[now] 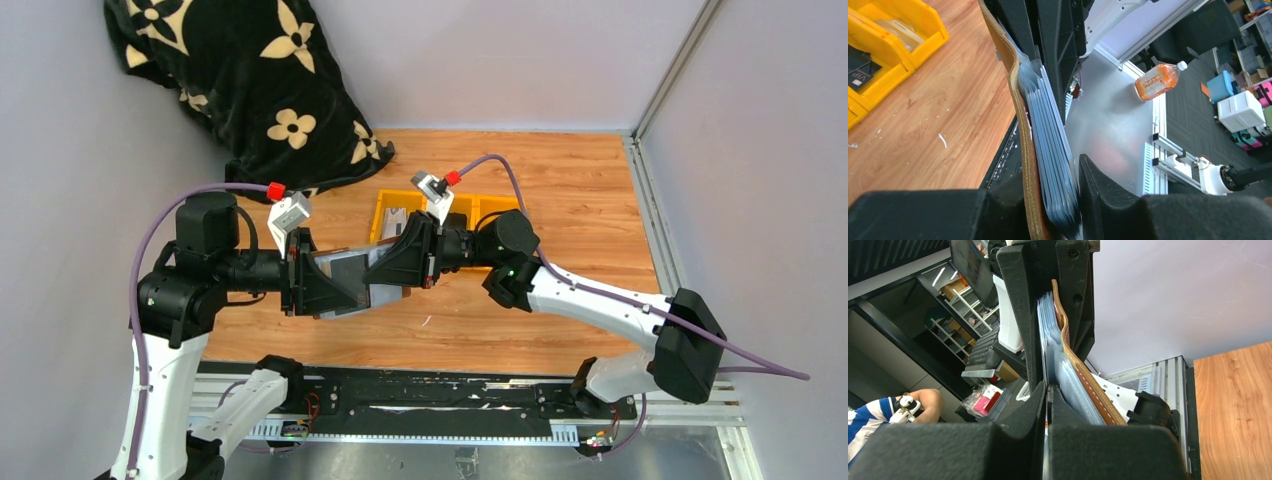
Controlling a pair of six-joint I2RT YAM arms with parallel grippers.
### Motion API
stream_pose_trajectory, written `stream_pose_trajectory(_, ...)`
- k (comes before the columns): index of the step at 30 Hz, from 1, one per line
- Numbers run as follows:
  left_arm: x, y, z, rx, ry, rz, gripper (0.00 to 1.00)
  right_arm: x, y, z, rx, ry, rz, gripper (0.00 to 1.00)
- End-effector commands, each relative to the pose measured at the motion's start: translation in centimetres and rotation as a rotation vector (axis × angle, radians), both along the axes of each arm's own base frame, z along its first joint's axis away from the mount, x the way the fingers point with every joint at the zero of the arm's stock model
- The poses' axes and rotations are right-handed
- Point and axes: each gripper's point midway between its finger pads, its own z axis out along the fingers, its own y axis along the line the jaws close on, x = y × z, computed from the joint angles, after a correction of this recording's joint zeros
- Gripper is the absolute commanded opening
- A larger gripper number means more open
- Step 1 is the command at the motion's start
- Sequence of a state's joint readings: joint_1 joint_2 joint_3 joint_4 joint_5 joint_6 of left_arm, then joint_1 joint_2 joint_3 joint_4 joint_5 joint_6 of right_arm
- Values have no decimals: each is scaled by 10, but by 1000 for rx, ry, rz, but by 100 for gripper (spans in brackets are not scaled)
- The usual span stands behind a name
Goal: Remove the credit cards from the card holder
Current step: Remove the credit card from the card holder.
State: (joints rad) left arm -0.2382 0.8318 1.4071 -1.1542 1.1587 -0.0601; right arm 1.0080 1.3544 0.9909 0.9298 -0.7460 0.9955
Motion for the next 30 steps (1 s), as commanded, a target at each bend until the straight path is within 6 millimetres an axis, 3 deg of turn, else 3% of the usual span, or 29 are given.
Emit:
stream_pose_trajectory(1, -22, -5, 14, -79, 23, -132, 29, -1, 9, -7, 0, 15, 9, 0)
stream_pose_trajectory(12, -25, -5, 16, -88, 18, -145, 23, -6, -15, -9, 9, -23, 12, 0)
stream_pose_trajectory(30, -28, -4, 20, -91, 23, -140, 25, -11, -29, -21, -83, -110, -23, 0)
